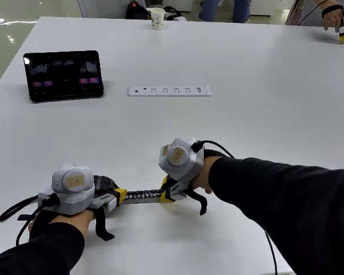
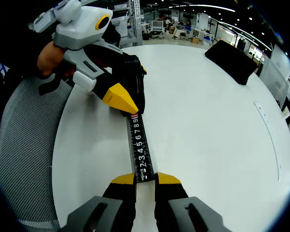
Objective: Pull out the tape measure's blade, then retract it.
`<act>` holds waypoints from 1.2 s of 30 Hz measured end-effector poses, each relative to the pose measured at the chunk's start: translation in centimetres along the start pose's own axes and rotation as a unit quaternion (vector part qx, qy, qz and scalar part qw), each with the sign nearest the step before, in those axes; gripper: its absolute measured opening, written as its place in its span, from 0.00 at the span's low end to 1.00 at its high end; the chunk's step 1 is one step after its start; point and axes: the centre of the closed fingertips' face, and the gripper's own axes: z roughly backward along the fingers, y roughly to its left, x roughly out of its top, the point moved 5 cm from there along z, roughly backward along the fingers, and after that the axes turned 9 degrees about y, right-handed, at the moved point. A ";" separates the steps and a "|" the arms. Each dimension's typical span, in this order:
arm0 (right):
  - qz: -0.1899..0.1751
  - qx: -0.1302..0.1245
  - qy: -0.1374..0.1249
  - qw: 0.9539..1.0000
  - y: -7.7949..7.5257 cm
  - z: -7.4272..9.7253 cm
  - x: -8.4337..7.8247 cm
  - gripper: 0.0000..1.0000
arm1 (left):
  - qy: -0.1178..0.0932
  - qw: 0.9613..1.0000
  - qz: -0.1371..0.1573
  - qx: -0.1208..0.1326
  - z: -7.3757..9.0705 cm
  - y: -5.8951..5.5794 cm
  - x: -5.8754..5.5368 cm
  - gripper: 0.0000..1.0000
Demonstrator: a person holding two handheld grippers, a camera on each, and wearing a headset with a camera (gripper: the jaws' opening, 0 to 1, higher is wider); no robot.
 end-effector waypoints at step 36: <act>-0.007 0.004 -0.013 1.000 0.4 -0.4 1.3 0.11 | 0.002 1.000 0.000 -0.002 0.1 0.0 0.0 0.64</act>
